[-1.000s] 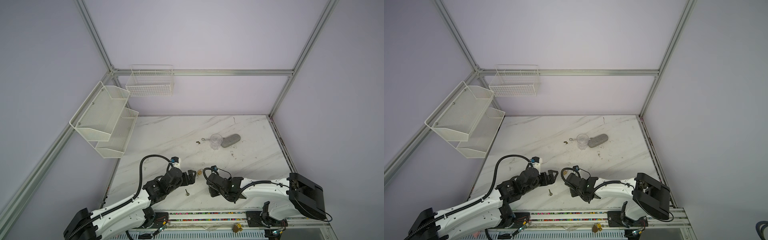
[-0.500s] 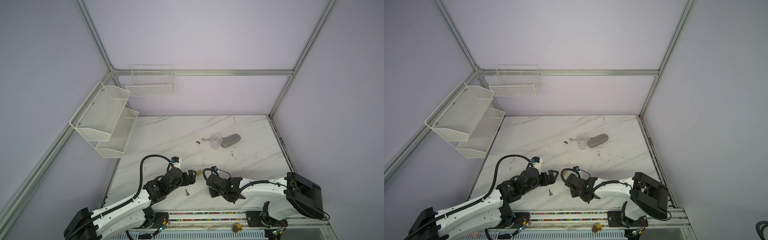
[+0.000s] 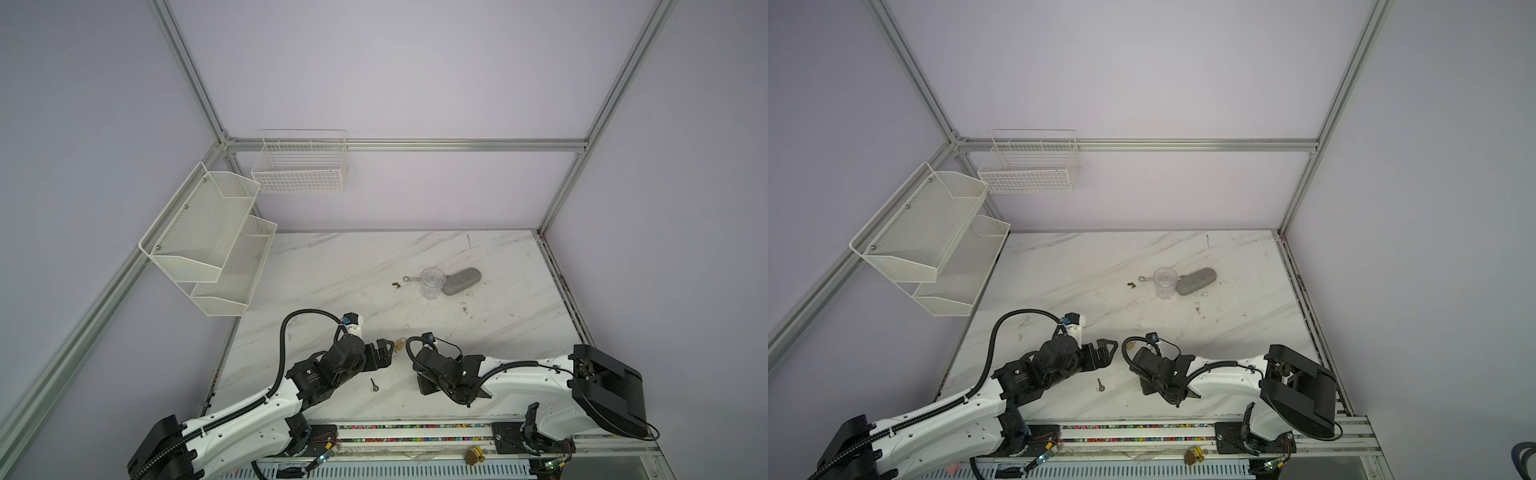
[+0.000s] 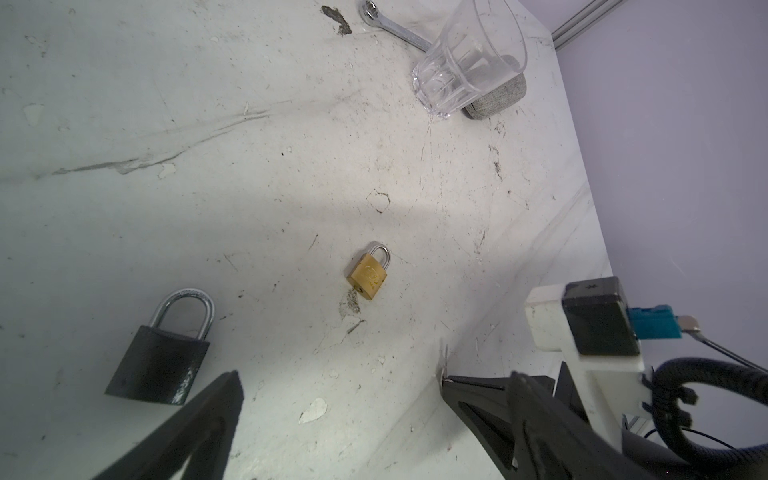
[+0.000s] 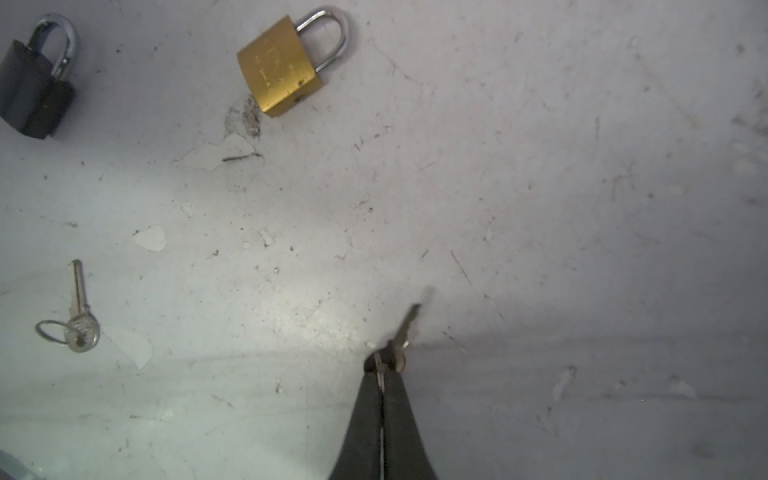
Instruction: Unlock with the key
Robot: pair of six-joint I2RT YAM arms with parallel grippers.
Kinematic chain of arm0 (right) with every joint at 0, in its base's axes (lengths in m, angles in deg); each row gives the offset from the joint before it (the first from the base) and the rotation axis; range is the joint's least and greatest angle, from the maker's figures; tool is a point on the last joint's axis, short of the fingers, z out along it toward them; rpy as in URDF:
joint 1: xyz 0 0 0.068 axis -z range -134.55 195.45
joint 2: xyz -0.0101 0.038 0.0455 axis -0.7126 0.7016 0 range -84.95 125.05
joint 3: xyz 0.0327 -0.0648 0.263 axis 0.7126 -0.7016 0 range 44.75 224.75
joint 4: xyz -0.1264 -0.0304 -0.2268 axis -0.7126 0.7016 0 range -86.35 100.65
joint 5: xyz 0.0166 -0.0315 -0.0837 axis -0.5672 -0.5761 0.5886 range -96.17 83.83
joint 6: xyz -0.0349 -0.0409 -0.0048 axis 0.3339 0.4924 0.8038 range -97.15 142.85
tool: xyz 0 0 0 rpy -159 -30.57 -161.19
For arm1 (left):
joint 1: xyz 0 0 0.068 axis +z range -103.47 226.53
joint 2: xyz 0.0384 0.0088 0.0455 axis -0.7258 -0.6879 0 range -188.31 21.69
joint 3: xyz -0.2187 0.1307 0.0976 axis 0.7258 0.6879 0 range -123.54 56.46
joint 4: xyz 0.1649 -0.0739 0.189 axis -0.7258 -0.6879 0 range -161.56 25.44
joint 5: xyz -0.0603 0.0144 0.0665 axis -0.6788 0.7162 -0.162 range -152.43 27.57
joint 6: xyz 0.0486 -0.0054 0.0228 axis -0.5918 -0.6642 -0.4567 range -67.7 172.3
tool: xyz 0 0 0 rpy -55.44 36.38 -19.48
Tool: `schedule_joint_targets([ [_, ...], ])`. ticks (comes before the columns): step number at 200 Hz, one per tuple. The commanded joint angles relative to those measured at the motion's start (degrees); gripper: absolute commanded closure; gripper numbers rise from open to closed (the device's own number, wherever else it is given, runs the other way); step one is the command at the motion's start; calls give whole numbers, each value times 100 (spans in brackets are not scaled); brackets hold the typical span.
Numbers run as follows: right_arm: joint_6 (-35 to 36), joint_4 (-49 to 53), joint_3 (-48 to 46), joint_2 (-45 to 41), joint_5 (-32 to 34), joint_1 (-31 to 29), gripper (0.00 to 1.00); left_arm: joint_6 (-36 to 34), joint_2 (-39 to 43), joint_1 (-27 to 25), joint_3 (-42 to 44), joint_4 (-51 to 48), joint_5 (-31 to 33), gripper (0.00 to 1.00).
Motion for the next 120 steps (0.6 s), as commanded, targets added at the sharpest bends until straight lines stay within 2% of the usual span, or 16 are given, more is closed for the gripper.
schedule_joint_targets([
  [1,62,77,62,-110,230,-19,97,53,99,-15,-433,206,-8,0],
  [62,637,-23,481,-1109,288,33,98,-98,548,-12,-591,153,234,0],
  [120,1942,-266,932,-1837,-115,95,99,-314,795,35,-1113,-163,151,0],
])
